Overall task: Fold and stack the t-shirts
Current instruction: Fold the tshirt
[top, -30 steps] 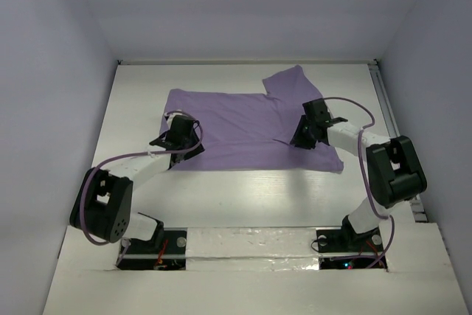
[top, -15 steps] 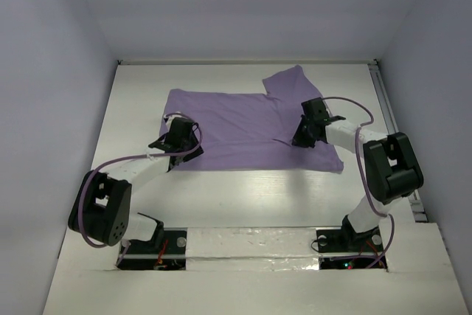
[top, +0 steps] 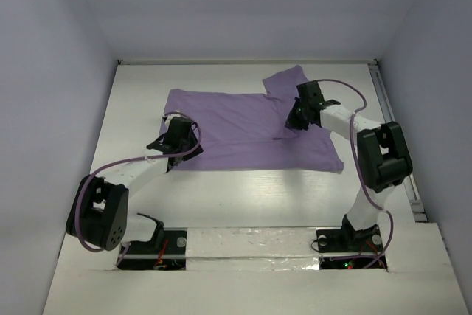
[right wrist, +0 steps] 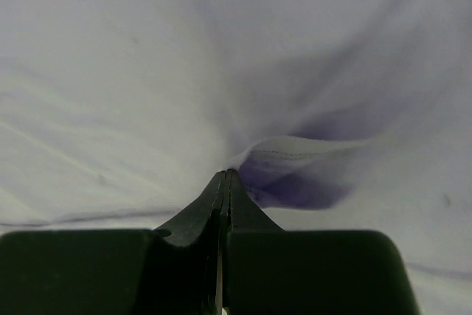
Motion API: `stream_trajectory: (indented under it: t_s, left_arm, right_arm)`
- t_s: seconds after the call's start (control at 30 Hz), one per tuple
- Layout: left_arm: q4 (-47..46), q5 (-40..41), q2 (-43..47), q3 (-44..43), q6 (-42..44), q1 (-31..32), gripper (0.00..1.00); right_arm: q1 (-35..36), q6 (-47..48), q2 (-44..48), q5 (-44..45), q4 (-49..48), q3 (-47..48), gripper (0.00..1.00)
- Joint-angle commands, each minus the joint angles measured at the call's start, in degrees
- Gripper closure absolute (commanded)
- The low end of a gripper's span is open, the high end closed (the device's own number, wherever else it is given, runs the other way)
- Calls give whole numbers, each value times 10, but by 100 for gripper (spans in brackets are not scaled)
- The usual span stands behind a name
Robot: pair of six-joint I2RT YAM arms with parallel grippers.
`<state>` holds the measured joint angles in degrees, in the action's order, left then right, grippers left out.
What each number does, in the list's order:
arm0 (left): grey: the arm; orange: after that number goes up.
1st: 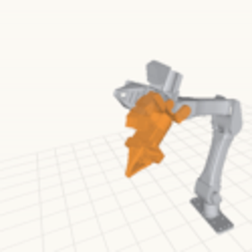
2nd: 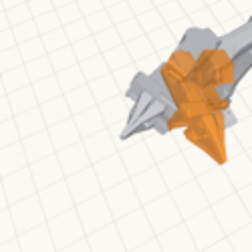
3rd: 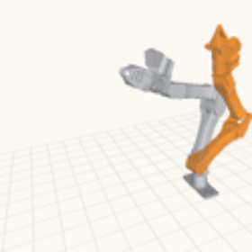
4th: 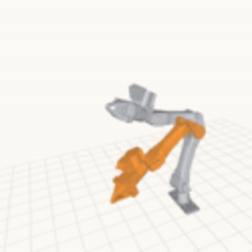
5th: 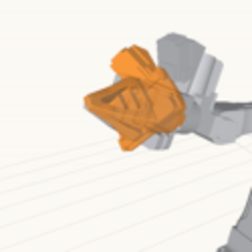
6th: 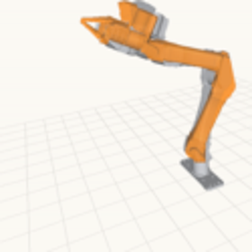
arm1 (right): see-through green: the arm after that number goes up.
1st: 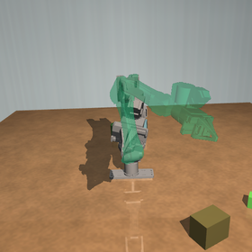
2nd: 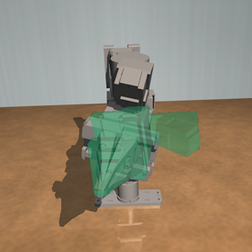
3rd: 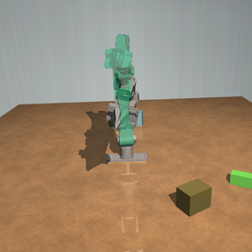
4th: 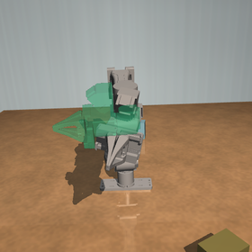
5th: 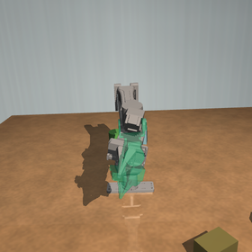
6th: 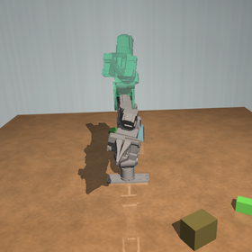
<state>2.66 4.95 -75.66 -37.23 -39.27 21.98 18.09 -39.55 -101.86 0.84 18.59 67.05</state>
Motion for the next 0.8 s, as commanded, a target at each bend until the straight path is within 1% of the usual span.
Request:
stream_trajectory:
  t_s: [0.0, 0.07, 0.13, 0.2, 0.27, 0.33, 0.4, 0.43, 0.47, 0.5, 0.53, 0.57, 0.6, 0.7, 0.77]
  left_arm:
    - [6, -2, 20, -6, 2, -1, 75]
    - [8, -4, 21, -10, 2, -1, 75]
    - [12, -5, 24, -14, 3, -1, 75]
    - [18, -4, 30, -20, 4, -1, 75]
    - [22, -2, 36, -24, 4, -1, 75]
    - [26, 0, 38, -27, 5, -1, 76]
    - [28, 1, 45, -28, 4, -1, 76]
    - [27, 2, 46, -28, 4, -1, 76]
    - [27, 1, 47, -28, 3, -1, 76]
    - [26, -1, 46, -28, 3, -1, 75]
    - [27, -3, 46, -28, 3, -1, 75]
    - [26, -5, 45, -28, 3, -1, 75]
    - [24, -7, 43, -28, 3, -1, 75]
    - [21, -9, 42, -24, 3, 5, 75]
    - [23, -7, 42, -28, 6, 11, 75]
  right_arm:
    - [5, 32, -32, -21, 9, 82, 100]
    - [11, 55, -63, -20, 22, 118, 100]
    - [16, 74, -92, -18, 43, 173, 100]
    - [22, 98, -106, -15, 60, 217, 100]
    - [36, 118, -119, -14, 65, 237, 100]
    - [45, 132, -125, -13, 68, 259, 93]
    - [54, 149, -137, -12, 84, 278, 92]
    - [62, 155, -142, -12, 91, 295, 89]
    - [62, 162, -147, 5, 97, 305, 82]
    - [69, 171, -160, 9, 119, 316, 61]
    - [74, 176, -165, 14, 132, 326, 52]
    - [74, 178, -166, 32, 144, 333, 46]
    - [74, 178, -152, 42, 147, 325, 41]
    - [74, 177, -107, 80, 118, 266, 34]
    - [74, 171, -51, 107, 114, 233, 34]
